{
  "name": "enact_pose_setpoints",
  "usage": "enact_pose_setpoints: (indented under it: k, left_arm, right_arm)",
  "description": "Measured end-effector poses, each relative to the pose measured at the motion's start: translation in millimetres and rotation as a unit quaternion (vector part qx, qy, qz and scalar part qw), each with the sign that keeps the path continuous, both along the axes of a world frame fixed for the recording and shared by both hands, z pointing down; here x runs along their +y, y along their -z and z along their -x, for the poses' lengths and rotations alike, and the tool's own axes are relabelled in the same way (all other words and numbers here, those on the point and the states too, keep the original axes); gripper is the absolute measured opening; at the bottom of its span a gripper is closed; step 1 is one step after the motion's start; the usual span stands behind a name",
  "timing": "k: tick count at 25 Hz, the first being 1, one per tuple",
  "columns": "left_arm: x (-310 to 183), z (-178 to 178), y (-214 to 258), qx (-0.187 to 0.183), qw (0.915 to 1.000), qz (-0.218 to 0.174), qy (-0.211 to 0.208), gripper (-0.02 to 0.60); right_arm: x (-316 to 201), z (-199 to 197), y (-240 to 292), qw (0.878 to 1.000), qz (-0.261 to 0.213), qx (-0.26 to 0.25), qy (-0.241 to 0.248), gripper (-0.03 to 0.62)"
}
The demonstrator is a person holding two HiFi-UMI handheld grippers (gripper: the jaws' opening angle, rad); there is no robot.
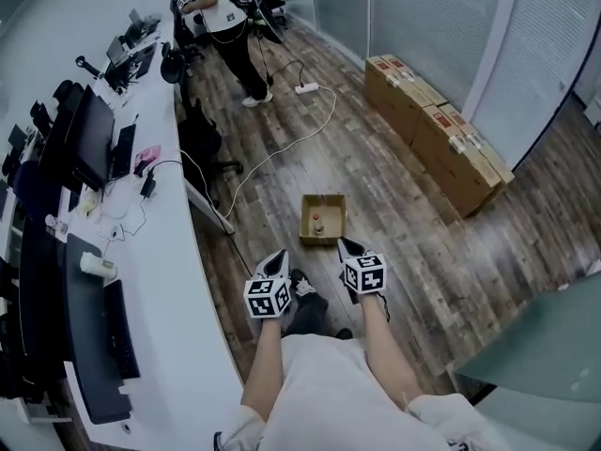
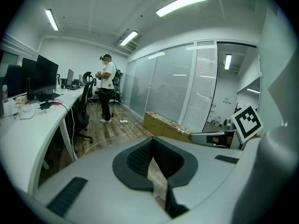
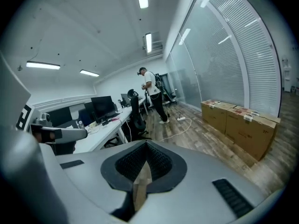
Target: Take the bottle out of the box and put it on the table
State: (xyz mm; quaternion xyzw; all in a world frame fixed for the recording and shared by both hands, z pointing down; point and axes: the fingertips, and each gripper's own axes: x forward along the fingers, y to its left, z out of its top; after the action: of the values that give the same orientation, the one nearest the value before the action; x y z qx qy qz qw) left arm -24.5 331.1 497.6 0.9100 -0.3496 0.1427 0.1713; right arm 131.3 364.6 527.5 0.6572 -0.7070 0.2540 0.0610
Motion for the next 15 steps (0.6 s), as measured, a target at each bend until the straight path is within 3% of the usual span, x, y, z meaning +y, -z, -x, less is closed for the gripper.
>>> enact_pose_setpoints:
  k: [6,12,15]
  left_arm:
    - [-31.6,-31.1,4.4,0.046,0.9987,0.016,-0.016,0.014]
    - [-73.6,-59.3,-1.6,0.061,0.997,0.041,-0.024,0.014]
    - [-101.8,-69.1,8.4,0.062,0.9971,0.035,-0.026,0.014]
  right_arm:
    - [-29.7,-11.4,8.3,0.997,-0.028,-0.051,0.051,0.038]
    - [-58.4,-57.7,-1.3,0.999,-0.016,-0.038,-0.008,0.04]
    - [-86.9,-68.0,9.1,0.999,-0.028,-0.04,-0.014,0.04]
